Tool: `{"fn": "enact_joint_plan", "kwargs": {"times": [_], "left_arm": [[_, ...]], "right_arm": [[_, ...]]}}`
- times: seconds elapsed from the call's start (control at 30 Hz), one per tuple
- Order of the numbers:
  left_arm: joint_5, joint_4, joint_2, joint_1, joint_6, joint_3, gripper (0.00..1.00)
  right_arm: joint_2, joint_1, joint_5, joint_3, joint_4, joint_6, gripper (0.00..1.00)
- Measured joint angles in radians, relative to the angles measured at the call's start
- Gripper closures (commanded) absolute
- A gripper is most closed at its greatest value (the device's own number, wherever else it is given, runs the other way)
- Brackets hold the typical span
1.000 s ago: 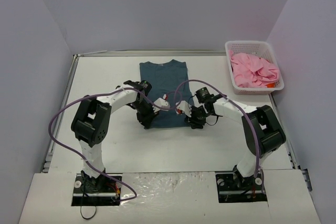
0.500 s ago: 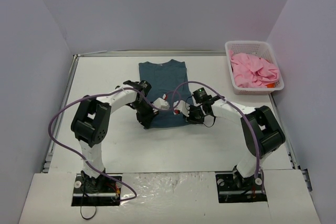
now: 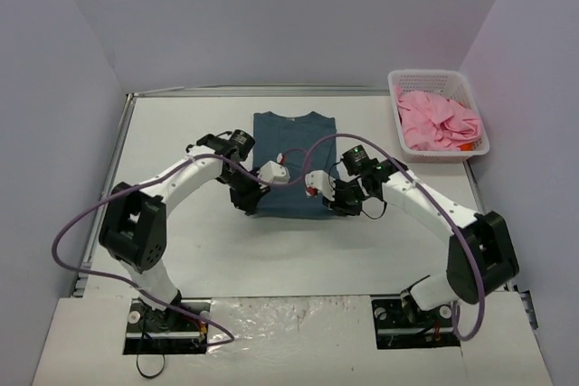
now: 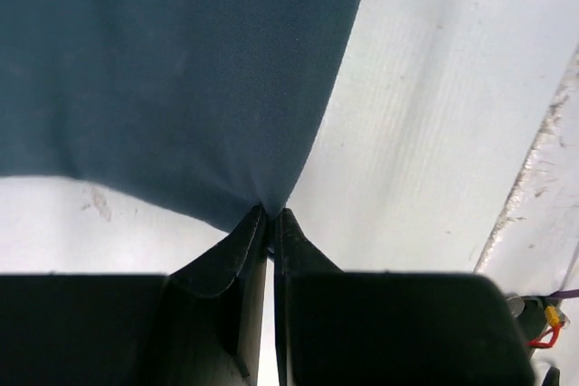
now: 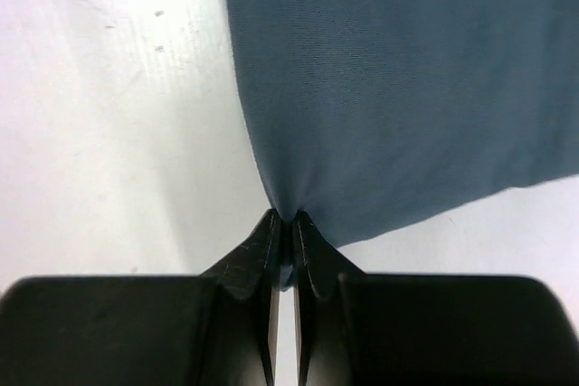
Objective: Fold and stack the t-shirts
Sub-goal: Grab one side of the 2/3 rectangular tshirt with both arms, then fold the long partially folded tshirt into a neat square
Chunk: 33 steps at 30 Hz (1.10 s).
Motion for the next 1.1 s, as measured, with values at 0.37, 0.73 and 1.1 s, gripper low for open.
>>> {"fn": "enact_joint_plan", "kwargs": {"times": [0.37,0.73,1.1], "left_arm": [[0.051,-0.150,-0.237,-0.006,0.045,-0.003,0.98],[0.075,-0.267,-0.339,-0.019,0.090,-0.004,0.98],[-0.024,-0.194,-0.365,-0.019,0.037,-0.004,0.98]], "right_arm": [[-0.191,0.001,-0.088,0.056,-0.211,-0.008,1.00],[-0.196,-0.007,-0.183,0.139,-0.352,-0.039,1.00],[-0.134,-0.027,-0.193,0.266,-0.395,-0.064,1.00]]}}
